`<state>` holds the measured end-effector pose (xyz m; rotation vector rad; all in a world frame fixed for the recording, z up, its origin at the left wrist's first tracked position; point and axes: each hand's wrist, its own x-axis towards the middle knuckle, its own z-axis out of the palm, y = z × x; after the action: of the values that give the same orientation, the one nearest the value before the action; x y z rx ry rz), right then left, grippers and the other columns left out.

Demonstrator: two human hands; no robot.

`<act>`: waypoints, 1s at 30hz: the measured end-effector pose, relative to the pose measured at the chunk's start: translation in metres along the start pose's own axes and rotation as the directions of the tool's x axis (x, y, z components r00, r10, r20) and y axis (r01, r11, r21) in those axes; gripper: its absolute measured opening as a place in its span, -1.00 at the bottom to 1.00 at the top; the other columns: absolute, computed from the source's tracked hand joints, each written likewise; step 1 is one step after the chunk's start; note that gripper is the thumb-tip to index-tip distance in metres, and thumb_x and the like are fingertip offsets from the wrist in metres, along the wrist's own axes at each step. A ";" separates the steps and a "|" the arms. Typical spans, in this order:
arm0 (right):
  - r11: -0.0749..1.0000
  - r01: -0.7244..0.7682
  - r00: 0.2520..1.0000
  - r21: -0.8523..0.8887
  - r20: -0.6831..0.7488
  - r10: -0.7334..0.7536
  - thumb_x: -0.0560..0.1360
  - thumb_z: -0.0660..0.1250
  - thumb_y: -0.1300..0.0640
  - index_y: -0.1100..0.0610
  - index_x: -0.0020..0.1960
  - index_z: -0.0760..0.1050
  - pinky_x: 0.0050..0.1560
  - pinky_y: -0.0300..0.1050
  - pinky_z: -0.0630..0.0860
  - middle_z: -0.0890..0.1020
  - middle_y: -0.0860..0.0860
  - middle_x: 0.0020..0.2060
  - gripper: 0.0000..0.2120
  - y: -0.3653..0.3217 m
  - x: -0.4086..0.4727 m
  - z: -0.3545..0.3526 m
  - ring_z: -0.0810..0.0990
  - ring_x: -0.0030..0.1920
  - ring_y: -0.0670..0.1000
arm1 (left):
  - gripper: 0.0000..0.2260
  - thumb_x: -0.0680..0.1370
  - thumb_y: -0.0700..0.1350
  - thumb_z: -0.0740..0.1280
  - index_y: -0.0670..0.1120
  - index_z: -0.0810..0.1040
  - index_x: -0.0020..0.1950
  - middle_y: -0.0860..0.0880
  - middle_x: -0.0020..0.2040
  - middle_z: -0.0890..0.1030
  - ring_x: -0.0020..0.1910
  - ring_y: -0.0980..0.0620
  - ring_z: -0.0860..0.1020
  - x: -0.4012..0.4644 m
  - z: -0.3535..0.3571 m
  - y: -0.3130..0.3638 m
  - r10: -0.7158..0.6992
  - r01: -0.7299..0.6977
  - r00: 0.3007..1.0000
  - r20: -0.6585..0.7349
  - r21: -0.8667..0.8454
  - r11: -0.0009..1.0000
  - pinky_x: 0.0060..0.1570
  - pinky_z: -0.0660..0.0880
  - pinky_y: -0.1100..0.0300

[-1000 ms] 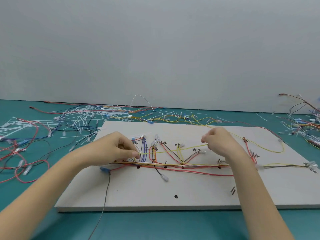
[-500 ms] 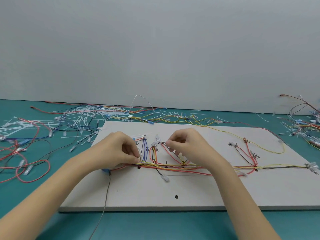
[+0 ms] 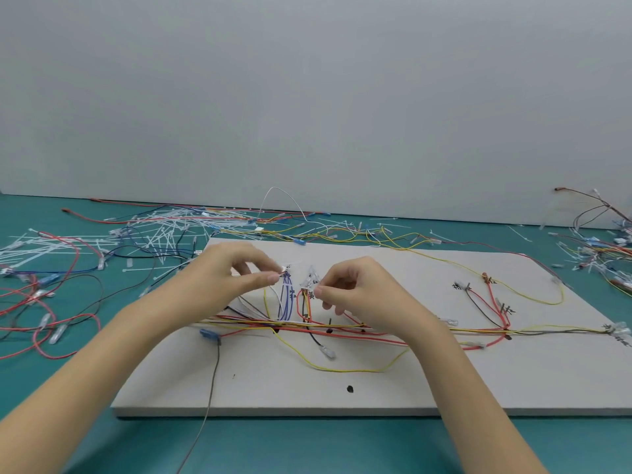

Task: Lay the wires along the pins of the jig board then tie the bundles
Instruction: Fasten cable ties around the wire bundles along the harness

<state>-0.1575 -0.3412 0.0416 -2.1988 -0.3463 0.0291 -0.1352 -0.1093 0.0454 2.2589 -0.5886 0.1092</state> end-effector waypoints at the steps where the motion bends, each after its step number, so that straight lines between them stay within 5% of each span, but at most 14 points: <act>1: 1.000 0.004 1.000 0.017 -0.004 -0.003 0.51 0.39 0.14 0.19 -0.18 0.62 -0.34 -0.22 0.47 0.65 0.00 -0.36 -0.85 -0.001 -0.001 -0.001 0.53 -0.40 -0.10 | -0.77 0.36 0.24 0.34 0.14 0.67 -0.18 0.15 -0.24 0.63 -0.29 0.19 0.53 0.000 0.001 0.002 0.022 -0.022 1.000 0.000 -0.006 1.000 -0.30 0.38 0.40; 11: 0.870 0.049 0.986 0.491 -0.160 0.035 0.52 0.37 0.26 0.23 -0.13 0.58 -0.38 -0.24 0.51 0.63 0.05 -0.33 -0.93 -0.010 -0.002 -0.006 0.58 -0.36 -0.03 | -0.94 0.43 -0.11 0.50 -0.05 0.68 -0.24 -0.06 -0.33 0.68 -0.36 0.14 0.59 -0.003 0.014 0.012 0.023 -0.005 0.997 0.071 -0.251 0.968 -0.30 0.47 0.38; 15: 0.537 -0.038 0.978 0.843 -0.079 0.192 0.46 0.43 0.24 0.24 -0.12 0.63 -0.37 -0.31 0.54 0.65 0.07 -0.32 -0.94 -0.014 -0.001 0.006 0.61 -0.37 -0.07 | -0.95 0.44 -0.14 0.49 -0.06 0.68 -0.22 -0.09 -0.34 0.68 -0.38 0.13 0.55 -0.004 0.020 0.013 0.009 0.015 0.998 0.064 -0.368 0.930 -0.33 0.46 0.38; 19: 0.316 -0.086 0.954 0.945 -0.013 0.299 0.46 0.43 0.21 0.18 -0.22 0.65 -0.37 -0.33 0.55 0.67 0.05 -0.30 -0.90 -0.014 0.001 0.017 0.62 -0.37 -0.10 | -0.95 0.43 -0.12 0.49 -0.07 0.68 -0.23 -0.10 -0.34 0.68 -0.38 0.13 0.57 -0.005 0.022 0.013 -0.006 0.023 0.999 0.043 -0.390 0.921 -0.32 0.48 0.37; 23: 0.328 -0.087 0.956 0.941 -0.014 0.292 0.49 0.41 0.14 0.18 -0.14 0.64 -0.35 -0.31 0.56 0.69 0.03 -0.27 -0.89 -0.013 0.001 0.018 0.63 -0.35 -0.11 | -0.92 0.45 -0.17 0.49 -0.08 0.68 -0.25 -0.09 -0.34 0.68 -0.38 0.13 0.59 -0.005 0.023 0.013 -0.014 0.016 1.000 0.008 -0.382 0.924 -0.32 0.50 0.36; 30: 0.506 -0.034 0.965 0.862 -0.104 0.241 0.51 0.39 0.19 0.23 -0.10 0.64 -0.36 -0.28 0.54 0.69 0.07 -0.25 -0.89 -0.012 0.001 0.021 0.66 -0.32 -0.04 | -0.90 0.48 -0.17 0.47 -0.02 0.67 -0.24 -0.08 -0.33 0.68 -0.36 0.10 0.59 -0.006 0.029 0.012 0.018 -0.003 0.999 0.037 -0.365 0.931 -0.28 0.52 0.30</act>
<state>-0.1627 -0.3178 0.0381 -1.1858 0.0060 0.0429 -0.1487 -0.1348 0.0314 1.8997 -0.5890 -0.0387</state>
